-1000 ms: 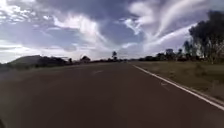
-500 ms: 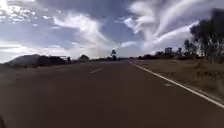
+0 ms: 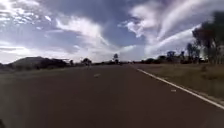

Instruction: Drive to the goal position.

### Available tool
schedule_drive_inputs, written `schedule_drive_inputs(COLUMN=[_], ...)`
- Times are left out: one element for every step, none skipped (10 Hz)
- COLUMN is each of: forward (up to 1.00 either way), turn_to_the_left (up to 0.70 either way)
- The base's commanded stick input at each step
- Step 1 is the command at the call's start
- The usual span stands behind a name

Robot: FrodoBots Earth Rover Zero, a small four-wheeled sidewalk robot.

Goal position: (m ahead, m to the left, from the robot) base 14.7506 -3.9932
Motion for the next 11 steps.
schedule_drive_inputs(forward=[1.0,1.0,1.0,1.0,1.0,1.0,1.0,1.0,1.0,1.0,1.0], turn_to_the_left=[0.0,0.0,0.0,0.0,0.0,-0.21,-0.26,-0.28,-0.37,-0.37,-0.37])
